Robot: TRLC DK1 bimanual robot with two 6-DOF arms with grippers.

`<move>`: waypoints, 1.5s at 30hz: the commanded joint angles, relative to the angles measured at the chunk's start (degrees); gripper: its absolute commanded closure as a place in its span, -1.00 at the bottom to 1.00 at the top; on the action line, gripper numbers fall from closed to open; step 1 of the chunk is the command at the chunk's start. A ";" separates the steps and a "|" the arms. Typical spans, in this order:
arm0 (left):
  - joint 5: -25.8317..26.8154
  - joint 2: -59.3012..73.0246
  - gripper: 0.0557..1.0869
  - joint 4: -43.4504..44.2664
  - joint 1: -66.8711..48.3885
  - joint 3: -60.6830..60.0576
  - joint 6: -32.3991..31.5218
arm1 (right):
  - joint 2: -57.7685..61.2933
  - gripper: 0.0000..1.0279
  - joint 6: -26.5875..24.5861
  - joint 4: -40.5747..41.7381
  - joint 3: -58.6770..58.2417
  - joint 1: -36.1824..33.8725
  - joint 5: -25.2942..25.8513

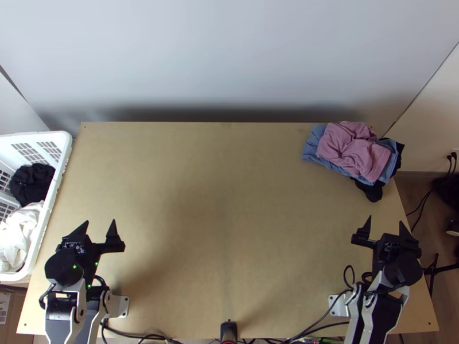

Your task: Fold the t-shirt

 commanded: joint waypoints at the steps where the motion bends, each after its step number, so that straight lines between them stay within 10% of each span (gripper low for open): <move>1: 0.02 0.01 -0.89 0.03 0.02 0.09 0.02 | 0.08 -0.90 0.01 0.03 0.02 0.01 -0.03; 29: 0.02 0.01 -0.89 0.03 0.02 0.09 0.02 | 0.08 -0.90 -2.27 6.44 3.62 -6.59 -1.52; 45: 0.02 0.01 -0.89 0.03 0.02 0.09 0.10 | 38.84 -0.90 24.10 -44.97 64.18 14.16 1.64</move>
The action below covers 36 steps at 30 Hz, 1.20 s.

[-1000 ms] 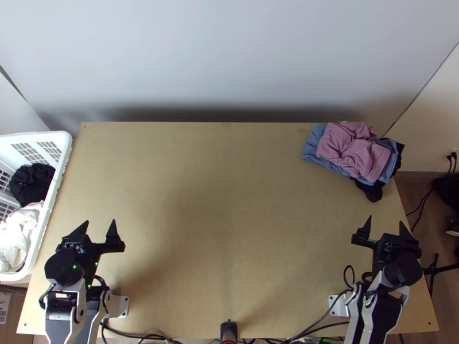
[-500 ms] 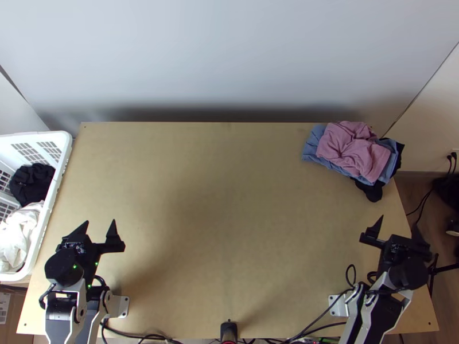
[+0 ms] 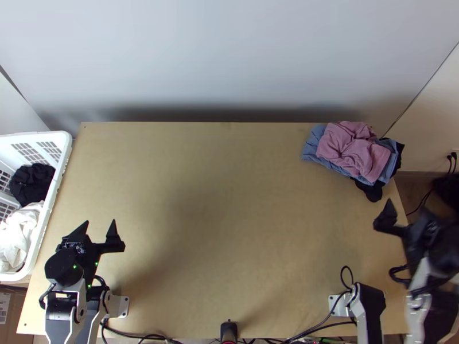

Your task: Fold the t-shirt

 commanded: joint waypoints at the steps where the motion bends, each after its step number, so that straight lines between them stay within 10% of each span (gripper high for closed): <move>1: 0.00 0.01 -0.89 0.01 0.02 0.00 0.02 | 16.86 -0.90 15.72 -23.46 27.61 9.64 0.39; 6: 0.00 0.01 -0.89 0.01 0.02 0.00 0.10 | 19.58 -0.90 20.55 -30.40 32.70 15.44 0.39; 15: 0.00 0.01 -0.89 -1.14 -0.15 0.35 9.86 | 18.09 -0.90 11.59 -33.66 24.35 19.05 0.13; 26: -7.03 24.27 -0.89 -3.25 9.34 14.06 -13.87 | 17.82 -0.90 10.80 -35.68 19.52 18.17 0.22; 36: 7.47 53.80 -0.89 -5.09 31.57 45.61 -18.97 | 17.65 -0.90 10.53 -36.64 17.76 19.40 0.31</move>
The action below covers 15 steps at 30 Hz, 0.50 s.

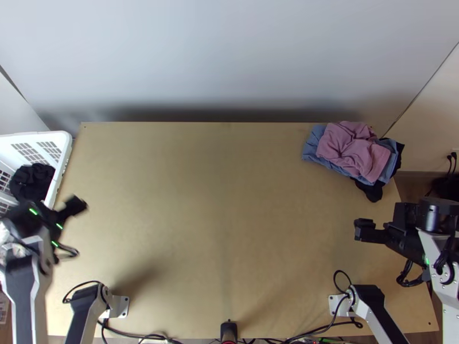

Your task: Fold the t-shirt

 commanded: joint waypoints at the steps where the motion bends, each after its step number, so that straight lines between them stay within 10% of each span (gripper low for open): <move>1: 7.25 18.80 -0.89 0.68 13.97 18.24 -4.57 | -0.63 -0.90 -0.15 -0.47 -1.71 0.41 0.04; 15: 7.25 55.27 -0.89 -15.41 26.53 51.90 6.51 | -3.35 -0.90 -0.15 -1.00 -5.76 0.32 -0.04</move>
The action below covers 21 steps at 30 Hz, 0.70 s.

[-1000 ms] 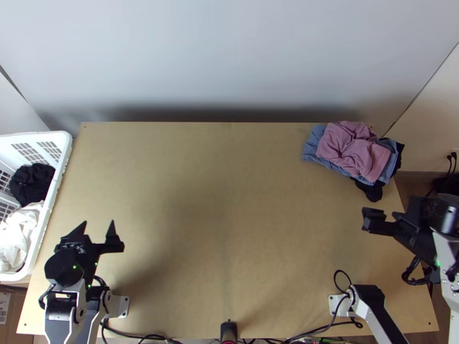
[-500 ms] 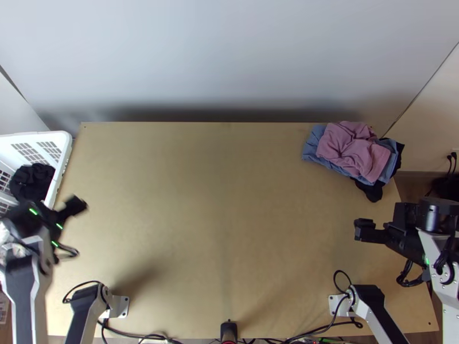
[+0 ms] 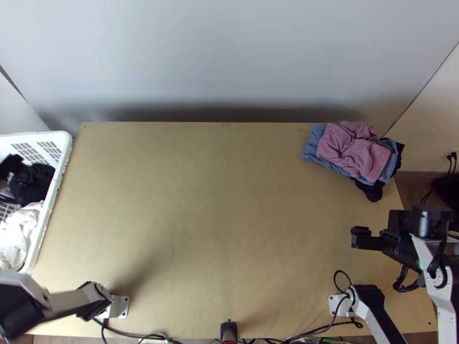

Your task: Fold the t-shirt

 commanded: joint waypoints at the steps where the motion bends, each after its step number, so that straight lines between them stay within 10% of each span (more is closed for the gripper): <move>1: 0.61 16.77 -0.89 -5.22 5.05 16.89 7.30 | -0.70 -0.90 0.02 -0.10 -1.32 -0.03 -0.04; 21: -5.19 49.90 -0.89 4.18 14.81 25.68 15.47 | 1.49 -0.90 -0.51 0.69 -1.85 -1.44 -0.04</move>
